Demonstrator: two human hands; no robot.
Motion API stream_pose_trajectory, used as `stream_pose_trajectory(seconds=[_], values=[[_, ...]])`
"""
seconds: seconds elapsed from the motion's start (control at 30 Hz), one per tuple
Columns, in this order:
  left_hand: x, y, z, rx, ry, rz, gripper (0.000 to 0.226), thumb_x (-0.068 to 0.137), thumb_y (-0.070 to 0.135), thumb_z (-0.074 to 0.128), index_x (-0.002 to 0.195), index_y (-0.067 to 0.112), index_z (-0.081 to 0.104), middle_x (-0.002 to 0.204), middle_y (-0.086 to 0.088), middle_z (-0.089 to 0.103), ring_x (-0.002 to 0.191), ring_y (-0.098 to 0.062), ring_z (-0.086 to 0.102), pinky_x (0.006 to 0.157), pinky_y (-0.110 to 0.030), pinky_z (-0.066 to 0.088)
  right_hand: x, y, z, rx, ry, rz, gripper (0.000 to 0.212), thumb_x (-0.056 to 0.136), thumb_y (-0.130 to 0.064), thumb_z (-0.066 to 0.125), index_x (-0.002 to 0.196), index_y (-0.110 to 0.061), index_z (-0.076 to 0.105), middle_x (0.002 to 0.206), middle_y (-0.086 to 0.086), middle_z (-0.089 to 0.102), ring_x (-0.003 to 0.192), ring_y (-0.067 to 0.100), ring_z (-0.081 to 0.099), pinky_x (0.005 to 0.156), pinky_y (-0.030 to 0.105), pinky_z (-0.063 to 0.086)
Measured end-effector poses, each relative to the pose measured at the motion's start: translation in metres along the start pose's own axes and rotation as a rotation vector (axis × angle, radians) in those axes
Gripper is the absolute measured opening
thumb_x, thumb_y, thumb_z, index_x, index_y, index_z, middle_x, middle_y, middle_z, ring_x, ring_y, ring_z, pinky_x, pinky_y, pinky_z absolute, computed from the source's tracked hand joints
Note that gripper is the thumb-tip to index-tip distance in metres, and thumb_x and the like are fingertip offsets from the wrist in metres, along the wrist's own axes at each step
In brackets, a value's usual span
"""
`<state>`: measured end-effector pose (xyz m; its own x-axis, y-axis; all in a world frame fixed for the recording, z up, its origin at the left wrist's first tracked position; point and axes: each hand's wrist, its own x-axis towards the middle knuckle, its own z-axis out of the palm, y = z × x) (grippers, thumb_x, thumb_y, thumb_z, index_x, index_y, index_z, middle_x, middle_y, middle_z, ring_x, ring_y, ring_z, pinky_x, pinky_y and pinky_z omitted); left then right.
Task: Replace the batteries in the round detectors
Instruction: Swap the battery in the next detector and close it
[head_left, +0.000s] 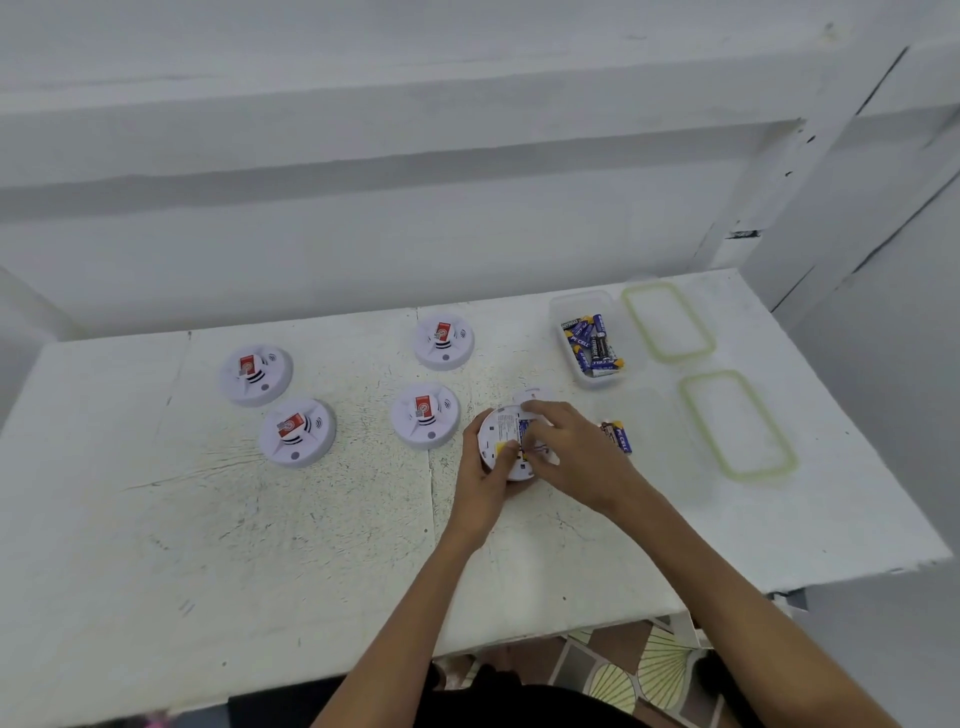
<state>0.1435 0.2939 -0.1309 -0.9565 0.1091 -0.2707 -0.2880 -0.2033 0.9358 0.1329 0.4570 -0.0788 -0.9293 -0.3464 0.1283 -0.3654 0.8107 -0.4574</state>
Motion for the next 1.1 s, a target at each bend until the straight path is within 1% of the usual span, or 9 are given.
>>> stream_pose_trajectory(seconds=[0.23,0.43,0.6,0.7,0.8,0.87,0.93,1.0,1.1], values=[[0.000,0.003,0.000,0.029,0.005,0.015,0.048,0.105,0.019,0.059,0.149,0.032,0.043,0.142,-0.001,0.060,0.125,-0.022,0.065,0.092,-0.053,0.061,0.009,0.004,0.006,-0.255,-0.029,-0.174,0.012,0.082,-0.011,0.071,0.092,-0.006,0.069,0.123,0.018,0.067,0.112,0.035,0.063,0.072,0.046,0.062],[0.000,0.005,-0.003,0.045,-0.031,0.035,0.048,0.106,0.021,0.059,0.150,0.031,0.041,0.145,0.003,0.058,0.130,-0.021,0.062,0.092,-0.053,0.061,0.006,0.002,0.006,-0.482,-0.111,-0.289,0.042,0.072,-0.020,0.087,0.105,-0.007,0.065,0.115,0.024,0.069,0.106,0.038,0.069,0.045,0.039,0.058],[0.001,0.004,-0.004,0.055,-0.024,0.022,0.050,0.105,0.027,0.060,0.151,0.033,0.041,0.146,0.003,0.058,0.130,-0.019,0.062,0.094,-0.054,0.060,0.000,0.009,0.006,-0.447,-0.049,-0.350,0.048,0.077,-0.018,0.084,0.118,-0.010,0.063,0.119,0.021,0.068,0.113,0.037,0.067,0.050,0.040,0.061],[0.000,0.002,-0.005,0.043,-0.008,0.012,0.048,0.106,0.029,0.057,0.151,0.034,0.040,0.144,0.002,0.060,0.129,-0.020,0.063,0.096,-0.055,0.059,-0.002,0.011,0.008,-0.417,-0.027,-0.352,0.042,0.083,-0.020,0.075,0.123,-0.011,0.064,0.125,0.019,0.066,0.123,0.035,0.061,0.059,0.040,0.063],[0.000,0.001,-0.005,0.029,-0.009,0.003,0.046,0.107,0.026,0.056,0.150,0.035,0.041,0.142,-0.001,0.062,0.128,-0.023,0.064,0.098,-0.058,0.057,-0.004,0.018,0.013,-0.383,-0.067,-0.383,0.042,0.089,-0.014,0.062,0.131,-0.012,0.056,0.136,0.015,0.058,0.135,0.034,0.050,0.072,0.041,0.063],[0.001,0.001,-0.006,0.034,-0.011,0.001,0.045,0.107,0.026,0.055,0.150,0.034,0.041,0.141,-0.001,0.063,0.127,-0.024,0.065,0.099,-0.058,0.057,-0.003,0.019,0.007,-0.344,-0.075,-0.400,0.050,0.087,-0.006,0.069,0.133,-0.014,0.054,0.139,0.012,0.056,0.137,0.032,0.049,0.076,0.040,0.063],[0.002,0.001,-0.006,0.034,-0.009,0.004,0.044,0.108,0.025,0.054,0.149,0.034,0.042,0.141,-0.001,0.064,0.127,-0.024,0.065,0.099,-0.058,0.057,-0.004,0.015,0.001,-0.278,-0.027,-0.370,0.051,0.083,-0.005,0.077,0.130,-0.016,0.061,0.137,0.006,0.060,0.131,0.024,0.055,0.076,0.033,0.062],[0.002,0.000,-0.006,0.032,-0.009,0.007,0.044,0.108,0.025,0.055,0.148,0.035,0.042,0.141,-0.002,0.063,0.128,-0.025,0.064,0.098,-0.056,0.058,-0.009,0.008,-0.002,-0.136,0.074,-0.292,0.032,0.094,-0.017,0.068,0.126,-0.016,0.065,0.133,0.001,0.064,0.125,0.017,0.059,0.084,0.034,0.060],[0.001,0.000,-0.006,0.009,-0.019,0.008,0.044,0.107,0.022,0.057,0.147,0.033,0.042,0.142,-0.001,0.060,0.130,-0.027,0.062,0.096,-0.056,0.059,-0.018,-0.001,-0.005,0.214,0.308,0.004,0.022,0.101,-0.023,0.058,0.119,-0.014,0.067,0.113,-0.004,0.073,0.103,0.010,0.068,0.083,0.031,0.058]])
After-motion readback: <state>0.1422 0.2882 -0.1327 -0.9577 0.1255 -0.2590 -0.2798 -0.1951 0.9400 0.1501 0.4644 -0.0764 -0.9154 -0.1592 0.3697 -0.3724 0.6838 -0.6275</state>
